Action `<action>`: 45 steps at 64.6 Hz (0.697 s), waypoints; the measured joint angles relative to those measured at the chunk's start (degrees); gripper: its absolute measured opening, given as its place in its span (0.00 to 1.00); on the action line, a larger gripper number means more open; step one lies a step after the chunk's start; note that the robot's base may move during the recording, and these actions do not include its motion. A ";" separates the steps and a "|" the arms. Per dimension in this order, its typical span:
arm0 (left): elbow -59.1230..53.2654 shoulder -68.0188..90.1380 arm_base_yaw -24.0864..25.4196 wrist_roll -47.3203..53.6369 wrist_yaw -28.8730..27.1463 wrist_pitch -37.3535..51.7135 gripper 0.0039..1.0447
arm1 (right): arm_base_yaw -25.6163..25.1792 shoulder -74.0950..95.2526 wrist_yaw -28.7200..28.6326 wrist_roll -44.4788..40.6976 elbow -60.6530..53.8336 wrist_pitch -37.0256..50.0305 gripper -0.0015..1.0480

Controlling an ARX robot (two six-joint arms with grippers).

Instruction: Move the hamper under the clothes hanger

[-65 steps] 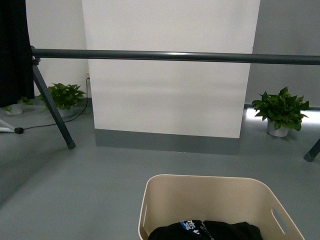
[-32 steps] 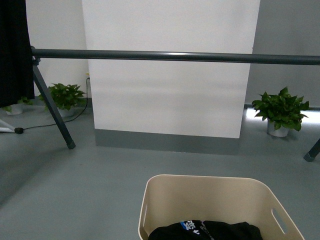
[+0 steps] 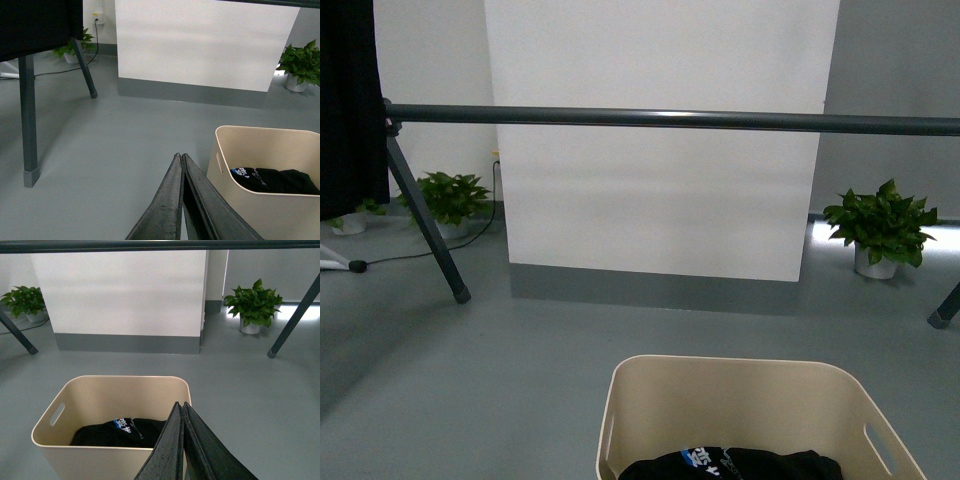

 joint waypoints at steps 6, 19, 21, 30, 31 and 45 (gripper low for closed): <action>0.00 -1.29 0.00 0.00 0.00 -1.29 0.03 | 0.00 -1.29 0.00 -0.02 0.00 -1.25 0.07; 0.00 -1.97 0.00 0.00 0.00 -1.77 0.34 | 0.00 -1.62 0.00 -0.04 0.00 -1.31 0.40; 0.00 -1.97 0.00 0.00 0.00 -1.77 0.39 | 0.00 -1.62 0.00 -0.02 0.00 -1.31 0.45; 0.00 -1.97 0.00 0.00 0.00 -1.77 0.63 | 0.00 -1.62 0.00 -0.04 0.00 -1.31 0.68; 0.00 -1.97 0.00 0.00 0.00 -1.77 0.66 | 0.00 -1.62 0.00 -0.04 0.00 -1.31 0.72; 0.00 -1.97 0.00 0.07 0.00 -1.77 0.94 | 0.00 -1.62 0.00 0.00 0.00 -1.31 0.92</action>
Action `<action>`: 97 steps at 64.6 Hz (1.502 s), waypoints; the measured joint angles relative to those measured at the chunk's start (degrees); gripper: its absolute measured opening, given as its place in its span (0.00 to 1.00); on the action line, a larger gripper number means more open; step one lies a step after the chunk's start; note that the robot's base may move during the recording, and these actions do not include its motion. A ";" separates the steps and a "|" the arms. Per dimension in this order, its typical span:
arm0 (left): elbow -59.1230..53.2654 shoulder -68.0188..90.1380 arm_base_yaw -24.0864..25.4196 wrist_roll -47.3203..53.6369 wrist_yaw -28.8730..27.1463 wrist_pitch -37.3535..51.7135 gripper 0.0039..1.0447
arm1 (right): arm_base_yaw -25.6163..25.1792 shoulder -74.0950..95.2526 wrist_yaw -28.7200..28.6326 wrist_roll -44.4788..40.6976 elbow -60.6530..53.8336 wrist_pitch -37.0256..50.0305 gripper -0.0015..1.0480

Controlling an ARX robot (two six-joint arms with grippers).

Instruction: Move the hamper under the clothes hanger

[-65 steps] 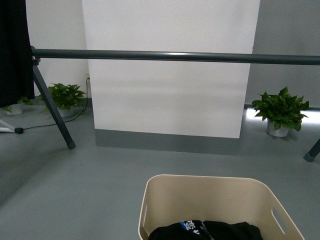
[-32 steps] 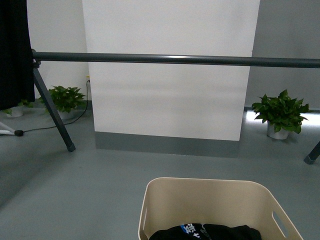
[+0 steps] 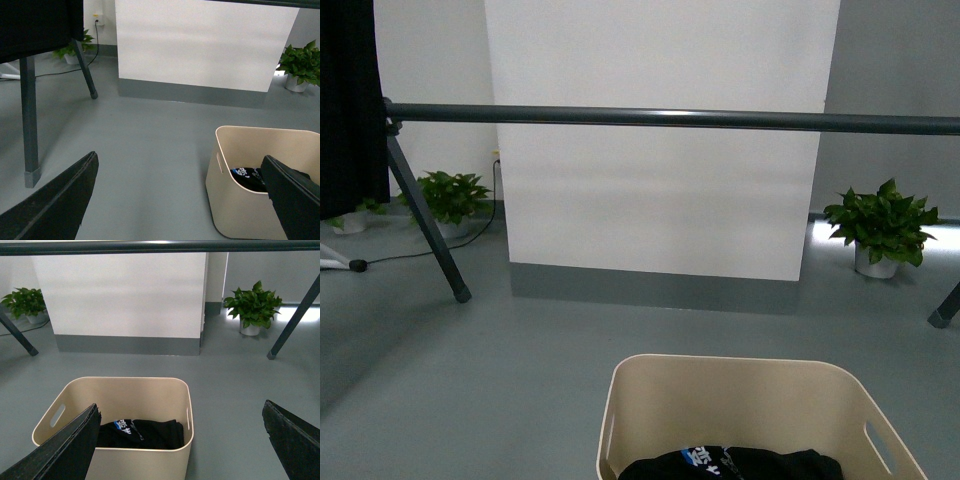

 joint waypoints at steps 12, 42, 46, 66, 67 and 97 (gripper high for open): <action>0.00 -0.33 0.00 0.11 0.00 -0.44 0.86 | 0.00 0.00 0.00 0.00 0.00 0.00 0.92; 0.02 -10.16 0.00 0.13 -0.02 -10.73 0.12 | 0.02 -11.98 -0.04 0.00 0.04 -13.07 0.27; 0.02 -10.19 0.00 0.13 0.00 -10.75 0.03 | 0.00 -12.66 -0.02 0.00 0.04 -13.14 0.19; 0.02 -10.19 0.00 0.07 0.00 -10.78 0.06 | 0.02 -12.72 -0.04 -0.17 0.04 -13.42 0.02; 0.02 -10.19 0.00 0.07 0.00 -10.78 0.08 | 0.00 -12.72 -0.02 -0.22 0.04 -13.42 0.04; 0.02 -10.19 0.00 0.07 0.00 -10.78 0.90 | 0.00 -12.72 -0.02 -0.17 0.04 -13.44 0.83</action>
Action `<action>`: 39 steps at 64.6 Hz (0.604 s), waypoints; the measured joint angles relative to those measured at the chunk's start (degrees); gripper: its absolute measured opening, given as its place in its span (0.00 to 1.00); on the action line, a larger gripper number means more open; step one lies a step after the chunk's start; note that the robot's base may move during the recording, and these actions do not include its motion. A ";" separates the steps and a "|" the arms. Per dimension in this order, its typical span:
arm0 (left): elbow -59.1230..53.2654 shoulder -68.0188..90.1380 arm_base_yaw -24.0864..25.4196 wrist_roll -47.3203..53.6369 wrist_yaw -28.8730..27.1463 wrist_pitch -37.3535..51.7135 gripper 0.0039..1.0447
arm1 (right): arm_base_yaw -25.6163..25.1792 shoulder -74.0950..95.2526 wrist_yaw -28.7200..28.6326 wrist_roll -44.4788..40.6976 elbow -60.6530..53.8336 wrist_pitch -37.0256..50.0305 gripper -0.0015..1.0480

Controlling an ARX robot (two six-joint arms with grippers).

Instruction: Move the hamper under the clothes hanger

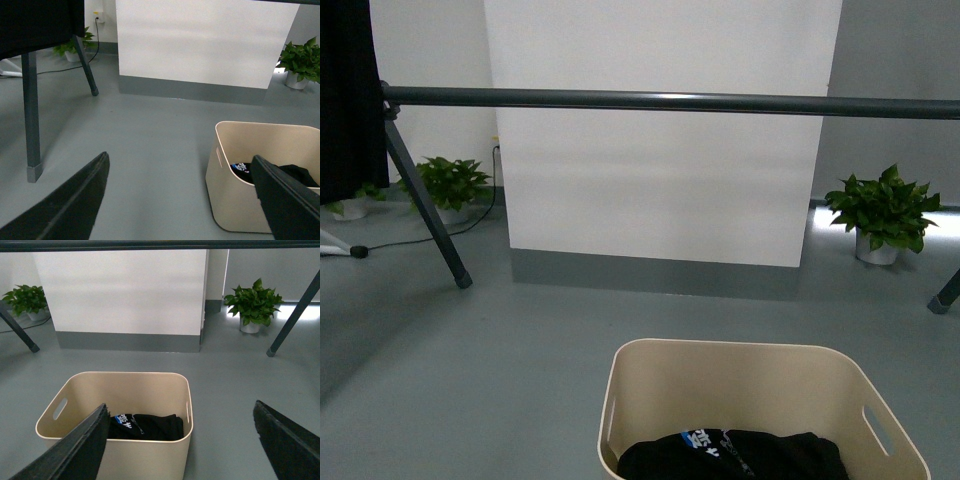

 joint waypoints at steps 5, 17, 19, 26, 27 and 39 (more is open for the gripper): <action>0.00 0.00 0.00 0.09 0.00 0.00 0.95 | 0.00 0.00 0.00 0.02 0.00 0.00 0.94; 0.00 0.00 0.00 0.09 0.00 0.00 0.94 | 0.00 0.00 0.00 0.02 0.00 0.00 0.92; 0.00 0.00 0.00 0.09 0.00 0.00 0.94 | 0.00 0.00 0.00 0.02 0.00 0.00 0.92; 0.00 0.00 0.00 0.09 0.00 0.00 0.94 | 0.00 0.00 0.00 0.00 0.00 0.00 0.92; 0.00 0.00 0.00 0.09 0.00 0.00 0.94 | 0.00 0.00 0.00 0.00 0.00 0.00 0.92; 0.00 0.00 0.00 0.09 0.00 0.00 0.94 | 0.00 0.00 0.00 0.00 0.00 0.00 0.92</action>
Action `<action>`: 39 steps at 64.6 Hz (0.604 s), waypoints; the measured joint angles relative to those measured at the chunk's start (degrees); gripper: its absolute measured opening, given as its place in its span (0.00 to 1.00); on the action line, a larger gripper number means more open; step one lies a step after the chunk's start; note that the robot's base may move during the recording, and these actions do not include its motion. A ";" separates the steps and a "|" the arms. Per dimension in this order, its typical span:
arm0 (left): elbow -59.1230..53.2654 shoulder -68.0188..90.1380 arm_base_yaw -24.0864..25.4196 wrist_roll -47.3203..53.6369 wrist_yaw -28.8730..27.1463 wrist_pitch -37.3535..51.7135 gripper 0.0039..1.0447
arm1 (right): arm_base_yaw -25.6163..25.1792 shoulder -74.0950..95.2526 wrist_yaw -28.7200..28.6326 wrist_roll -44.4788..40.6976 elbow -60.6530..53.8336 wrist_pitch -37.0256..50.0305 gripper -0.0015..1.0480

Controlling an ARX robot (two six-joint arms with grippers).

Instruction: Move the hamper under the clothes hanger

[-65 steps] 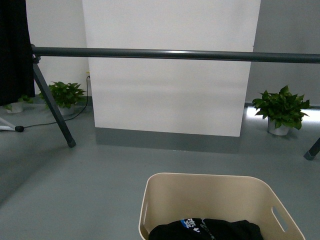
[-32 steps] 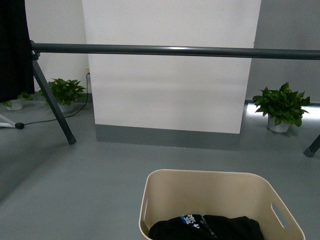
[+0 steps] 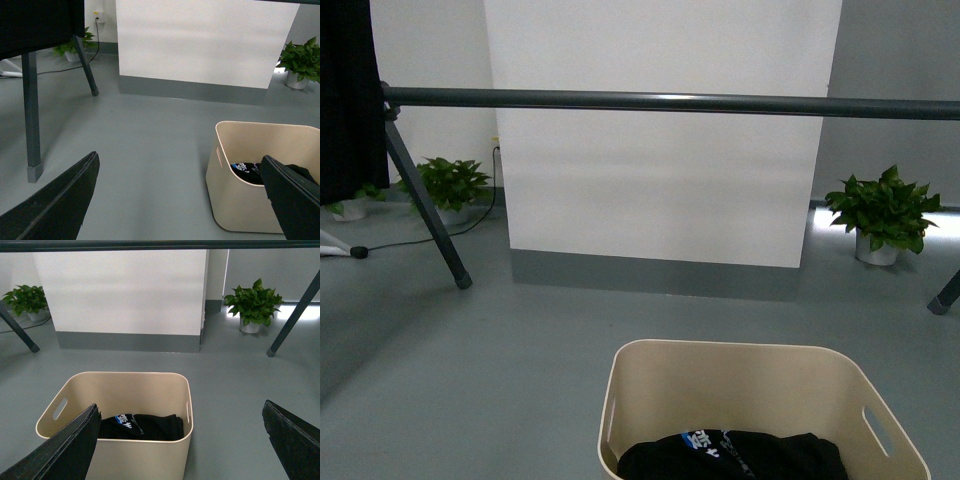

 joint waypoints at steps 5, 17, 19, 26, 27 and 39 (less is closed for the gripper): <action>0.00 0.00 0.00 0.00 0.00 0.00 0.94 | 0.00 0.00 0.00 0.00 0.00 0.00 0.92; 0.00 0.00 0.00 0.00 0.00 0.00 0.94 | 0.00 0.00 0.00 0.00 0.00 0.00 0.92; 0.00 0.00 0.00 0.00 0.00 0.00 0.94 | 0.00 0.00 0.00 0.00 0.00 0.00 0.92; 0.00 0.00 0.00 0.00 0.00 0.00 0.94 | 0.00 0.00 0.00 0.00 0.00 0.00 0.92; 0.00 0.00 0.00 0.00 0.00 0.00 0.94 | 0.00 0.00 0.00 0.00 0.00 0.00 0.92; 0.00 0.00 0.00 0.00 0.00 0.00 0.94 | 0.00 0.00 0.00 0.00 0.00 0.00 0.92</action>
